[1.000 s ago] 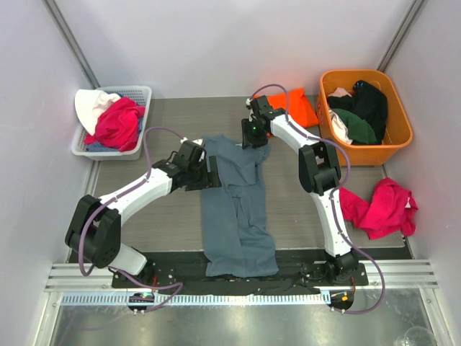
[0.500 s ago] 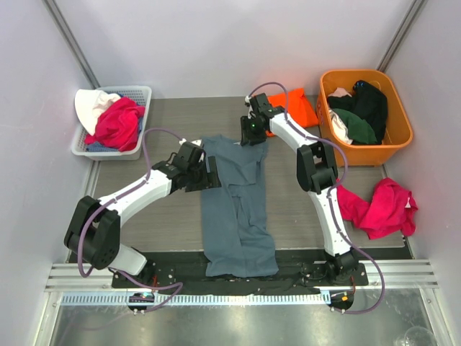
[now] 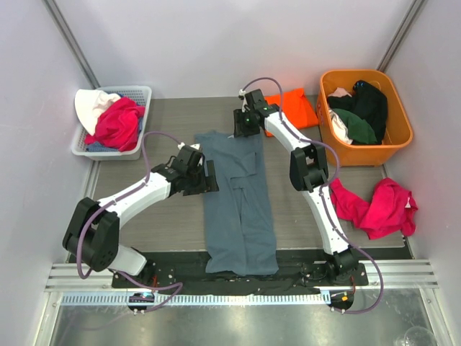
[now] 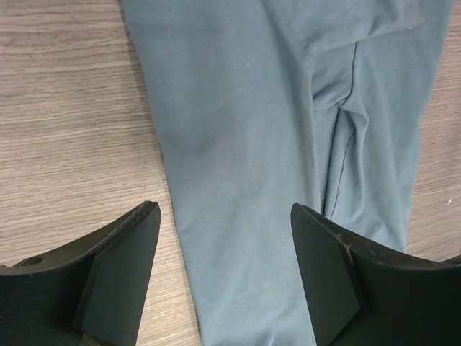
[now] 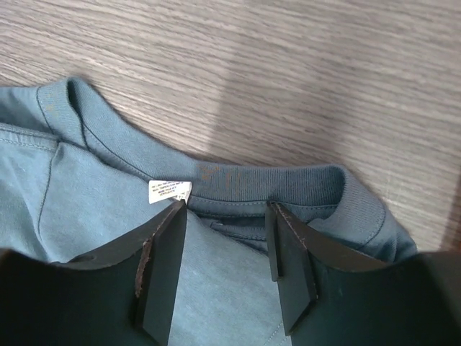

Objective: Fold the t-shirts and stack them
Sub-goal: Fold the tshirt

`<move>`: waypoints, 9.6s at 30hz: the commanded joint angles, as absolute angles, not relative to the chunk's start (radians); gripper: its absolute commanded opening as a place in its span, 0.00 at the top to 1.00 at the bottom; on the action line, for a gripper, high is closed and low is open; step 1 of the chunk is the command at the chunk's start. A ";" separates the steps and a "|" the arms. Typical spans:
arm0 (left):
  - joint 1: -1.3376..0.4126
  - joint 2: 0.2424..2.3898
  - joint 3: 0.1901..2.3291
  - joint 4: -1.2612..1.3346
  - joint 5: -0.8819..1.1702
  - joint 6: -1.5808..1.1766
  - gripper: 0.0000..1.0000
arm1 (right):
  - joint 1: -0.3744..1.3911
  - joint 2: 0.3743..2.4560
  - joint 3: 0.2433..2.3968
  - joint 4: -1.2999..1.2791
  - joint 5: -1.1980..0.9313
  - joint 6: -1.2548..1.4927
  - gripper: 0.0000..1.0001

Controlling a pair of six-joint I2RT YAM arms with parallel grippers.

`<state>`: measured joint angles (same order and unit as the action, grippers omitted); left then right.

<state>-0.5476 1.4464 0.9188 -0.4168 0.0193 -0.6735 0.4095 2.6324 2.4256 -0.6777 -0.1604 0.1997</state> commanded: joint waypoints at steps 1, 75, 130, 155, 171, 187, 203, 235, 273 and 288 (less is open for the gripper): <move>-0.546 1.416 0.919 -0.399 0.008 -0.676 0.22 | 0.410 2.703 2.425 -0.663 -0.130 0.166 0.43; -0.546 0.951 0.884 -0.726 -0.163 -0.703 0.12 | 0.601 2.505 2.040 -0.566 0.279 0.450 0.29; -1.066 1.160 0.463 -0.166 -0.248 -1.195 0.35 | 0.569 1.046 0.816 -0.598 0.210 0.589 0.28; -1.069 0.986 0.437 -0.331 -0.287 -1.224 0.70 | 0.568 0.976 0.658 -0.617 0.133 0.647 0.28; -1.078 1.081 0.489 -0.301 -0.267 -1.198 0.62 | 0.568 0.977 0.643 -0.615 0.132 0.646 0.28; -1.103 1.127 0.532 -0.304 -0.264 -1.195 0.62 | 0.568 0.985 0.629 -0.611 0.127 0.649 0.28; -1.120 1.224 0.588 -0.307 -0.271 -1.166 1.00 | 0.569 0.973 0.621 -0.612 0.124 0.653 0.28; -1.120 0.940 0.509 -0.514 -0.344 -1.241 1.00 | 0.644 0.956 0.482 -0.566 -0.202 0.787 0.29; -1.120 0.890 0.482 -0.528 -0.357 -1.262 1.00 | 0.790 1.097 0.359 -0.410 -0.080 0.953 0.97; -1.152 0.723 0.508 -0.716 -0.331 -1.339 1.00 | 0.828 0.936 0.557 -0.734 -0.074 0.942 0.99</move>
<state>-1.1301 0.7738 0.4873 -0.6289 -0.3199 -1.2827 0.8120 0.9886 0.4824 -0.5812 -0.0929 0.9482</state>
